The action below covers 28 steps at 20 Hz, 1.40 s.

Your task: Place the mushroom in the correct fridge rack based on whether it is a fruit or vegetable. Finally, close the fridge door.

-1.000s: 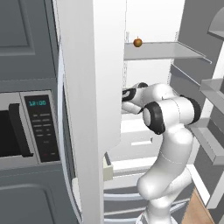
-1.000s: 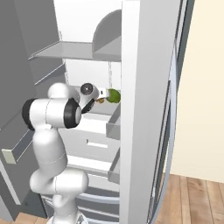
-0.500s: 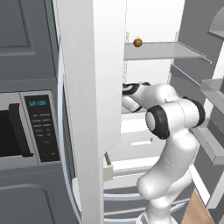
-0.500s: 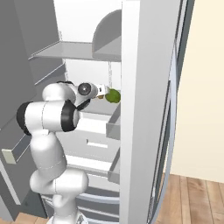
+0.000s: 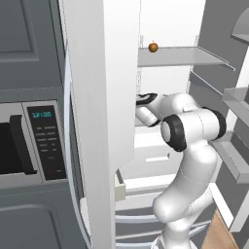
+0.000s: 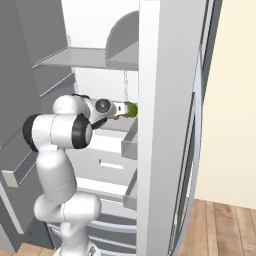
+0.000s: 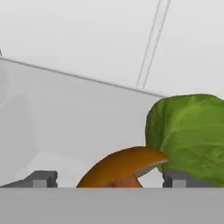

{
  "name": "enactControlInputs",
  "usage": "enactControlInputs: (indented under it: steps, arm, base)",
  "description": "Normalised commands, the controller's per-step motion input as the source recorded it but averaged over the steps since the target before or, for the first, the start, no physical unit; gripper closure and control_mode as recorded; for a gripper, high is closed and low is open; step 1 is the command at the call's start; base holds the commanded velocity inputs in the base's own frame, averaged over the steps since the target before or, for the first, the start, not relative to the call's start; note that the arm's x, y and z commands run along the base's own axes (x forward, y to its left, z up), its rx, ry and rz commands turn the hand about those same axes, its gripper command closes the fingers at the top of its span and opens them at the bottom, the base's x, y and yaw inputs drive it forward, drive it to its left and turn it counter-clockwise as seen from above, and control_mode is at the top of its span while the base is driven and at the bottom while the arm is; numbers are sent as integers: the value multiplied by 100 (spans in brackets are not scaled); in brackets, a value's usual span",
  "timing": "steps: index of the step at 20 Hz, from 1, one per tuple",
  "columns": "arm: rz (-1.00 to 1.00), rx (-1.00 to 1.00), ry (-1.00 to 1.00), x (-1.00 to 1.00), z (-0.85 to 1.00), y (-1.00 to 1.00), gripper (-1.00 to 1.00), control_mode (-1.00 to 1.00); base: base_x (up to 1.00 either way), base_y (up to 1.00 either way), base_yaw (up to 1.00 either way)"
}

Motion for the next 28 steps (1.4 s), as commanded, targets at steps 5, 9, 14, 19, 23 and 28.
enactControlInputs:
  steps: [5, 9, 14, 19, 23, 28]
  arm:
    - [0, 1, 26, 24, -56, -3, -100, -100]
    - [-8, 0, 8, -26, -11, 0, -100, -100]
    - [-7, 0, -20, -47, 72, 15, -100, -100]
    - [-5, 0, -19, -53, 91, 13, -100, -100]
    - [-17, 0, -2, -97, 50, -3, -100, -100]
    - [-16, 7, 4, -99, 91, -16, -100, -100]
  base:
    - [0, 0, 0]
    - [0, 0, 0]
    - [0, 0, 0]
    - [0, 0, 0]
    - [0, 0, 0]
    - [0, 0, 0]
